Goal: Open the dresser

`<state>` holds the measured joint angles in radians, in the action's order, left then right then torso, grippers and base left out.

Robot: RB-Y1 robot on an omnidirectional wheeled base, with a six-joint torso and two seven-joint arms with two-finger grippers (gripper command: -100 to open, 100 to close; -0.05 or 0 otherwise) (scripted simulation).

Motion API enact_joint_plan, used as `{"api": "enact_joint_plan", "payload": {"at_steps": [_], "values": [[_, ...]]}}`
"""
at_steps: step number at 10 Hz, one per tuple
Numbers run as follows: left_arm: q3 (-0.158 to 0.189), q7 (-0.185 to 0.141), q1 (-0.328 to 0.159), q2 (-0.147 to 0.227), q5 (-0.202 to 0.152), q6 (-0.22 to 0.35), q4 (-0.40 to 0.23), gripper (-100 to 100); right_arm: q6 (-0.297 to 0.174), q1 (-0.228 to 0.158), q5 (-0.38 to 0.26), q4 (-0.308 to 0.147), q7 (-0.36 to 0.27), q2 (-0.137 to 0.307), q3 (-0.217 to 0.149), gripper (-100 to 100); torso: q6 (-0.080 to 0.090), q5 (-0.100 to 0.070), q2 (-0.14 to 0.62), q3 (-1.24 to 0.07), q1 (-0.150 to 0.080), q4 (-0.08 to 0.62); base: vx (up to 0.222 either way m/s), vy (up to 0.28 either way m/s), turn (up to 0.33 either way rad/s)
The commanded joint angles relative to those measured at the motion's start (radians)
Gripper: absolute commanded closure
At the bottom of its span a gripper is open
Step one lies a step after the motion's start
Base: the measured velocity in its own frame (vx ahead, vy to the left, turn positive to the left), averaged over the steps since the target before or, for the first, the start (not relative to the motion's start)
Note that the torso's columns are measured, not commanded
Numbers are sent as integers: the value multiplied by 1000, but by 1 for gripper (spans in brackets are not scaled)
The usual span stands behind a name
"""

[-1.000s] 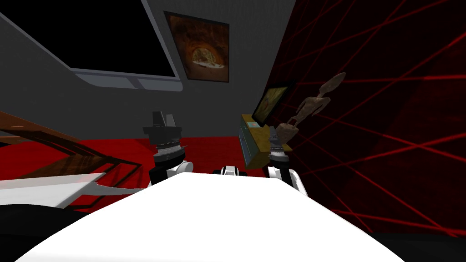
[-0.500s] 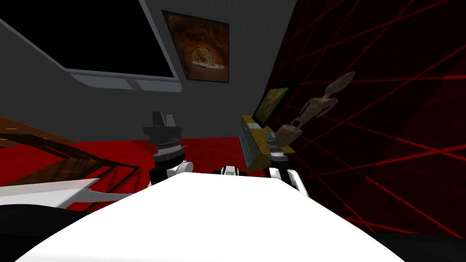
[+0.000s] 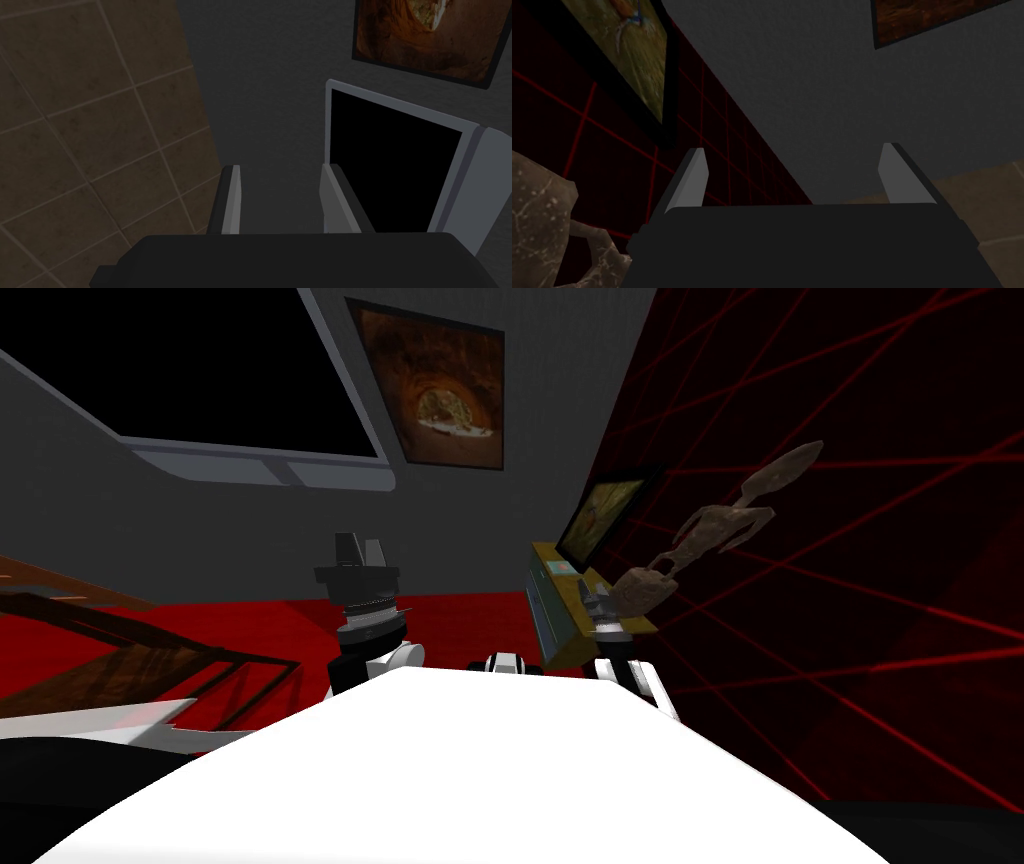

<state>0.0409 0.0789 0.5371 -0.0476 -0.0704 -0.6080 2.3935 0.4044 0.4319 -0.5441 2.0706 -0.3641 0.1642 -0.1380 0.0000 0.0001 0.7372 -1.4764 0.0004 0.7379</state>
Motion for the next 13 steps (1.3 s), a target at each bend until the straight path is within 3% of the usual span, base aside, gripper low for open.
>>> {"api": "enact_joint_plan", "payload": {"at_steps": [1,5,7,8,13], "values": [[0,0,0,0,0,0,0,0,-10,-5,-77,-50,-65,8,-36,-100,0,0,1,0,0,0,89,41,-17],[0,0,0,0,0,0,0,0,-37,-12,-194,-103,-155,14,-75,-100,0,0,1,0,0,0,79,40,-8],[0,0,0,0,0,0,0,0,-37,-12,-234,-103,-168,14,-75,-100,0,0,1,0,-1,0,60,25,-2],[0,0,0,0,0,0,0,0,-49,-16,-275,-131,-215,17,-94,-100,0,0,3,2,-1,1,67,34,-2],[0,0,0,0,0,0,0,0,-71,-26,-419,-186,-308,22,-133,-100,0,0,0,0,0,0,80,44,2]]}}
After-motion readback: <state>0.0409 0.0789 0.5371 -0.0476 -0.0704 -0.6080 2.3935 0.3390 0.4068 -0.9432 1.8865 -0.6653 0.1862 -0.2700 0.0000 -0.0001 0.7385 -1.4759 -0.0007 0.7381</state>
